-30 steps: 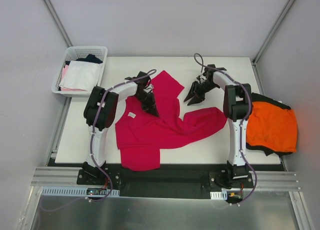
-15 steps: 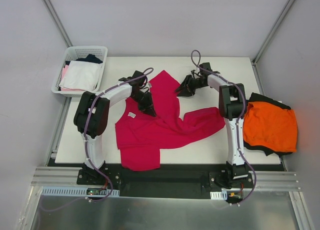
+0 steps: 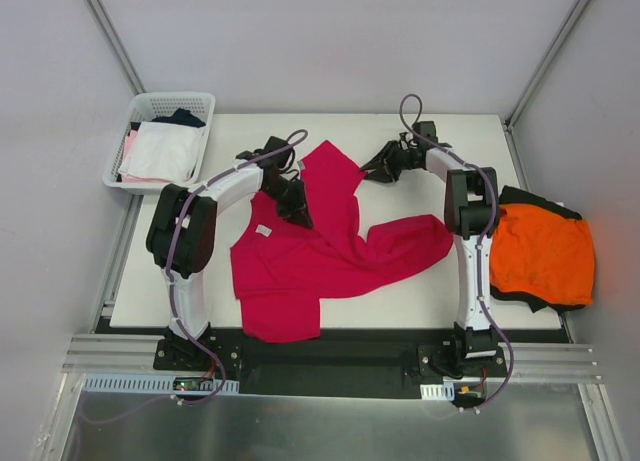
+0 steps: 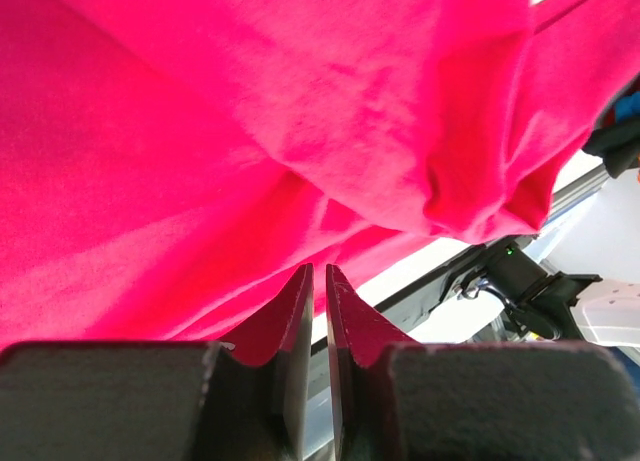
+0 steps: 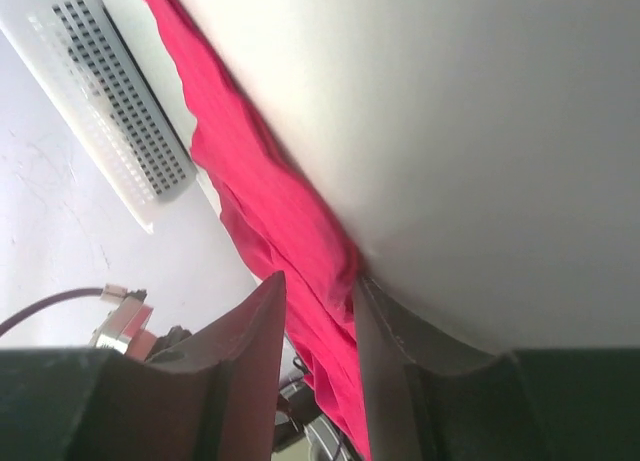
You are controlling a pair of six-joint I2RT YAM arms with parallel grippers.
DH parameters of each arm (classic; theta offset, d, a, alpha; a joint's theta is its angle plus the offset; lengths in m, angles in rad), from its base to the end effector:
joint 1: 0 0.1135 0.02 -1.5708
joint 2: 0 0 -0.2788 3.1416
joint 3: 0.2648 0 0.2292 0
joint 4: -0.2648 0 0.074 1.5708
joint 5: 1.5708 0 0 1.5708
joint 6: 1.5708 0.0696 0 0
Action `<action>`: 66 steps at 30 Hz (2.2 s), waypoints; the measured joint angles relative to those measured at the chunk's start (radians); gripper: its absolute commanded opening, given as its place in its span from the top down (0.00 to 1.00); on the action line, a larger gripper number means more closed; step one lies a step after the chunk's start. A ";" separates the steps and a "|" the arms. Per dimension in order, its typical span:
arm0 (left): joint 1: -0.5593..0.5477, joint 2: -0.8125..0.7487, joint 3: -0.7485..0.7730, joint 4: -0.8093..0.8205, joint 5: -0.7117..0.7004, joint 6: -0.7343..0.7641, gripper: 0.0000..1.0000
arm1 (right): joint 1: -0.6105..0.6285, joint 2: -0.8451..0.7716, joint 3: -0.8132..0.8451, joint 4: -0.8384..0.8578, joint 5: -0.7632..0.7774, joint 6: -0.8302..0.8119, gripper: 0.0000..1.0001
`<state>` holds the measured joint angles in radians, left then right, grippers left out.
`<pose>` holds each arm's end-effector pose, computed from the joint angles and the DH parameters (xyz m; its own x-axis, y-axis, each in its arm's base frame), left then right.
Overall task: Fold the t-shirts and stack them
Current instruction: Flatten the tshirt out
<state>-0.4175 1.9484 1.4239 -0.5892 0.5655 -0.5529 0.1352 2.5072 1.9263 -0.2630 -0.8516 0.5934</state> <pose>0.3532 -0.1975 0.1947 -0.9914 -0.0453 -0.1231 0.0446 0.7663 -0.6410 0.5300 0.1249 0.1179 -0.9405 0.2438 -0.2366 -0.0703 0.5416 0.8377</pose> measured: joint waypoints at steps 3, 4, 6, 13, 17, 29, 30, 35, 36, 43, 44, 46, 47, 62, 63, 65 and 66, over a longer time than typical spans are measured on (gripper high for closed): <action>0.000 0.000 0.023 -0.003 0.000 0.012 0.90 | -0.014 0.002 0.000 0.006 0.015 0.008 0.81; 0.000 0.000 0.027 -0.003 0.000 0.016 0.90 | -0.018 0.004 0.003 0.006 0.019 0.011 0.84; 0.000 0.000 0.029 -0.004 0.000 0.022 0.90 | -0.018 0.015 0.018 0.006 0.025 0.022 0.87; 0.000 0.000 0.013 -0.022 -0.022 0.031 0.90 | 0.042 0.049 0.056 0.023 0.029 0.050 0.86; 0.000 0.000 0.012 -0.025 -0.044 0.032 0.90 | 0.092 0.049 0.055 0.025 0.028 0.054 0.85; 0.000 0.195 0.340 -0.007 -0.027 -0.003 0.90 | 0.050 -0.077 -0.060 -0.124 0.038 -0.085 0.56; 0.000 0.219 0.378 0.000 -0.019 -0.006 0.89 | 0.033 -0.097 -0.072 -0.154 0.045 -0.107 0.57; 0.000 0.329 0.533 0.026 0.019 -0.022 0.89 | -0.035 -0.200 -0.113 -0.285 0.072 -0.193 0.57; 0.000 0.348 0.554 0.037 0.029 -0.028 0.89 | -0.040 -0.225 -0.122 -0.303 0.075 -0.208 0.57; 0.007 0.491 0.626 0.095 0.056 -0.050 0.89 | -0.012 -0.428 -0.218 -0.407 0.073 -0.272 0.57; 0.010 0.509 0.628 0.103 0.056 -0.054 0.89 | -0.006 -0.451 -0.230 -0.420 0.071 -0.280 0.57; 0.019 0.535 0.628 0.109 0.060 -0.062 0.89 | 0.004 -0.483 -0.250 -0.439 0.063 -0.290 0.57; 0.025 0.543 0.628 0.112 0.067 -0.068 0.89 | 0.008 -0.496 -0.262 -0.446 0.059 -0.293 0.57; 0.230 0.463 0.486 0.183 -0.022 -0.125 0.88 | 0.101 -0.518 -0.338 -0.470 0.056 -0.291 0.58; 0.242 0.448 0.472 0.180 -0.049 -0.125 0.88 | 0.106 -0.518 -0.341 -0.468 0.056 -0.291 0.58; 0.256 0.432 0.463 0.171 -0.097 -0.123 0.88 | 0.109 -0.518 -0.350 -0.464 0.057 -0.292 0.58; 0.261 0.427 0.462 0.164 -0.122 -0.121 0.88 | 0.108 -0.518 -0.358 -0.462 0.058 -0.293 0.59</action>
<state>-0.1562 2.3753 1.8862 -0.4248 0.4438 -0.6739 0.2436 1.9896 1.5681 -0.7254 -0.7937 0.3008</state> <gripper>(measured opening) 0.116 0.422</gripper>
